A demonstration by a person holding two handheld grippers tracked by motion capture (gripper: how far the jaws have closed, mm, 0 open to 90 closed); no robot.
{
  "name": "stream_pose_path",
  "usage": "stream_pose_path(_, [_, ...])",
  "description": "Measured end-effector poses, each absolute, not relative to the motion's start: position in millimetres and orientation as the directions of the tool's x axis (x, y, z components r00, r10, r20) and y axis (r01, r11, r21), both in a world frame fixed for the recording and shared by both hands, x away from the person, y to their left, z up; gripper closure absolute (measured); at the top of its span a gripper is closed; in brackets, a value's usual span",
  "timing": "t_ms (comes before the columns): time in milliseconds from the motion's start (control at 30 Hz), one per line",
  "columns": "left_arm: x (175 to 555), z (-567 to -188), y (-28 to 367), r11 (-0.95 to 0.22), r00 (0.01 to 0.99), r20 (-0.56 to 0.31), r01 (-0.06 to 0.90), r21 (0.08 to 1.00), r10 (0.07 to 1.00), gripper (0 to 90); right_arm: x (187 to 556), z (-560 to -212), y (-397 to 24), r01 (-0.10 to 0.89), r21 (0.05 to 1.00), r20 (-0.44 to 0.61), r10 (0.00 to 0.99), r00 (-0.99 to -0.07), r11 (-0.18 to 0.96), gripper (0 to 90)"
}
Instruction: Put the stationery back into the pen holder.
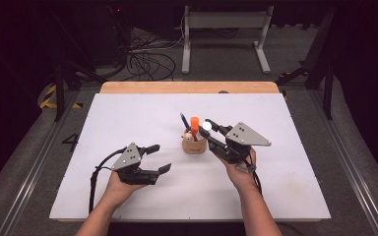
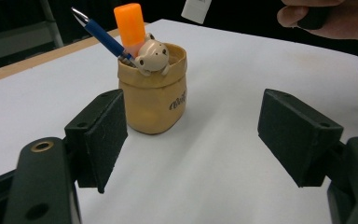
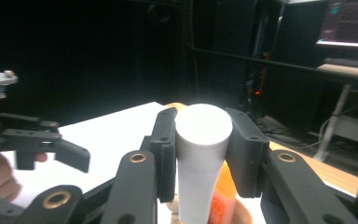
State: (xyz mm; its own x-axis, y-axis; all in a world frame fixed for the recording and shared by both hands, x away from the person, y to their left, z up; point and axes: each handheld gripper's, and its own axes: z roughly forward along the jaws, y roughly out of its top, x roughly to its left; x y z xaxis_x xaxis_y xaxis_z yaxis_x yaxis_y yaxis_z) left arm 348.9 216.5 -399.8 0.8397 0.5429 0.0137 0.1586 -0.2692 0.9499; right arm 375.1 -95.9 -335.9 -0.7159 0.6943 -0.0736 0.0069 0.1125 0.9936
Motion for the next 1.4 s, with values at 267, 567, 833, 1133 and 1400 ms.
stream_pose_path(267, [349, -400, 216, -0.268, 0.840, 0.013, 0.158, 0.950, 0.543, 24.1, 385, -352, -97, 0.000, 0.994, -0.077, 0.725, -0.685, 0.106, 67.2])
stream_pose_path(567, [349, -400, 217, -0.268, 0.839, 0.012, 0.160, 0.950, 0.544, 23.9, 397, -372, -90, 0.006, 0.991, -0.098, 0.740, -0.665, 0.137, 67.1])
stream_pose_path(833, [348, -400, 217, -0.269, 0.839, 0.012, 0.161, 0.950, 0.544, 23.9, 408, -387, -85, 0.054, 0.984, -0.093, 0.752, -0.653, 0.168, 67.1])
stream_pose_path(1133, [348, -400, 217, -0.270, 0.839, 0.014, 0.160, 0.950, 0.544, 23.9, 415, -396, -81, 0.101, 0.975, -0.085, 0.747, -0.660, 0.200, 67.1])
stream_pose_path(1400, [348, -400, 217, -0.271, 0.838, 0.013, 0.161, 0.949, 0.546, 23.9, 421, -402, -79, 0.143, 0.964, -0.076, 0.742, -0.666, 0.226, 67.1])
